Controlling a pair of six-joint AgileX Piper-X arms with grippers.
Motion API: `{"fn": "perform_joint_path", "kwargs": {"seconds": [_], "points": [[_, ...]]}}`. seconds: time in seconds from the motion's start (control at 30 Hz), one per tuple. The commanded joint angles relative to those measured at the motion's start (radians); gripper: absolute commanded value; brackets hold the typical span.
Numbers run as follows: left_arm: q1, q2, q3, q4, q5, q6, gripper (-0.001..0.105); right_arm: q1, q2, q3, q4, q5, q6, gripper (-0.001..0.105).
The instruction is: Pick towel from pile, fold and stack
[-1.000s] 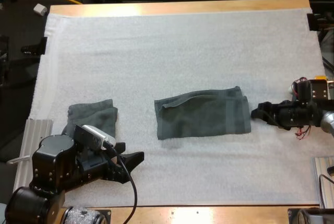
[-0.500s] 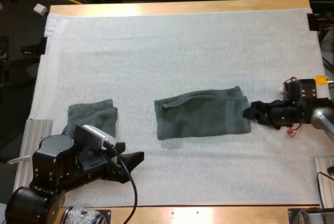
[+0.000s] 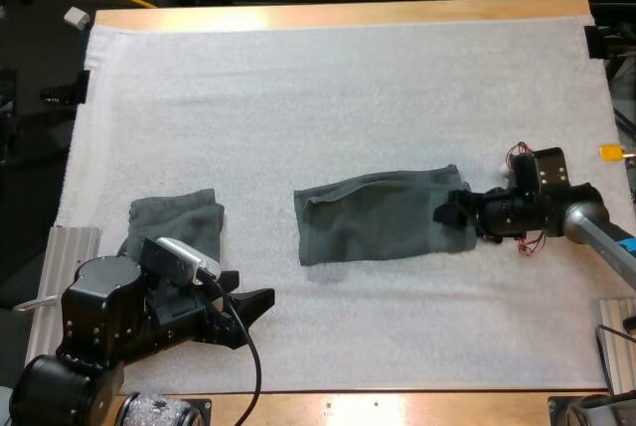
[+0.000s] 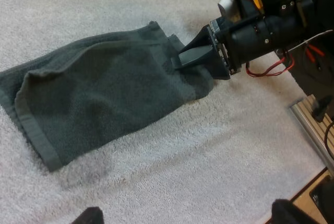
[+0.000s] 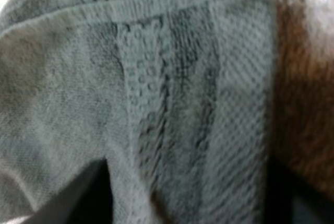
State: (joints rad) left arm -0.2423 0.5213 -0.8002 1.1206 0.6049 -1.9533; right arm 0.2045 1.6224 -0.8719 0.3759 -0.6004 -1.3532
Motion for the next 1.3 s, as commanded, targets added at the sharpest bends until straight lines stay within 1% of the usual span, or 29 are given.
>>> {"fn": "perform_joint_path", "kwargs": {"seconds": [0.0,0.13,0.17,0.23,0.43,0.63,0.67,0.83,0.93,1.0,1.07,1.17,1.27], "points": [[-0.003,-0.001,-0.007,-0.002,0.012,-0.006,0.062,-0.004,0.010,0.009,0.041,-0.006,-0.011,0.053],[0.000,0.001,-0.006,-0.001,0.014,-0.004,0.062,-0.004,0.005,0.008,0.069,0.034,-0.011,0.023],[-0.002,0.001,-0.006,-0.001,0.015,-0.002,0.062,-0.005,0.001,0.008,0.081,0.053,-0.014,0.015],[-0.002,0.000,-0.005,0.002,0.019,-0.002,0.062,-0.004,-0.016,0.007,0.111,0.113,-0.031,0.002],[-0.002,0.001,-0.004,0.006,0.030,-0.002,0.062,-0.002,-0.119,0.004,0.235,0.369,-0.110,0.001],[-0.001,-0.001,-0.002,0.009,0.036,0.001,0.062,-0.003,-0.231,-0.020,0.385,0.632,-0.245,0.000],[0.000,-0.002,-0.004,0.004,0.026,-0.003,0.062,-0.001,-0.207,-0.002,0.340,0.505,-0.203,0.000],[-0.001,-0.003,-0.004,0.005,0.027,-0.003,0.062,-0.002,-0.271,0.008,0.424,0.696,-0.273,0.000],[0.001,-0.006,-0.003,0.004,0.031,-0.001,0.062,0.002,-0.299,0.004,0.461,0.730,-0.294,0.000],[-0.001,-0.005,-0.003,0.005,0.030,-0.002,0.062,0.012,-0.312,0.001,0.474,0.709,-0.287,0.001],[0.000,-0.004,-0.003,0.007,0.030,-0.003,0.062,0.039,-0.314,-0.008,0.478,0.656,-0.268,0.001],[-0.001,0.000,-0.002,0.007,0.032,0.000,0.062,0.115,-0.308,-0.020,0.463,0.599,-0.224,0.000],[-0.002,0.000,-0.001,0.008,0.033,0.002,0.062,0.202,-0.288,-0.027,0.427,0.552,-0.151,0.000]]}}
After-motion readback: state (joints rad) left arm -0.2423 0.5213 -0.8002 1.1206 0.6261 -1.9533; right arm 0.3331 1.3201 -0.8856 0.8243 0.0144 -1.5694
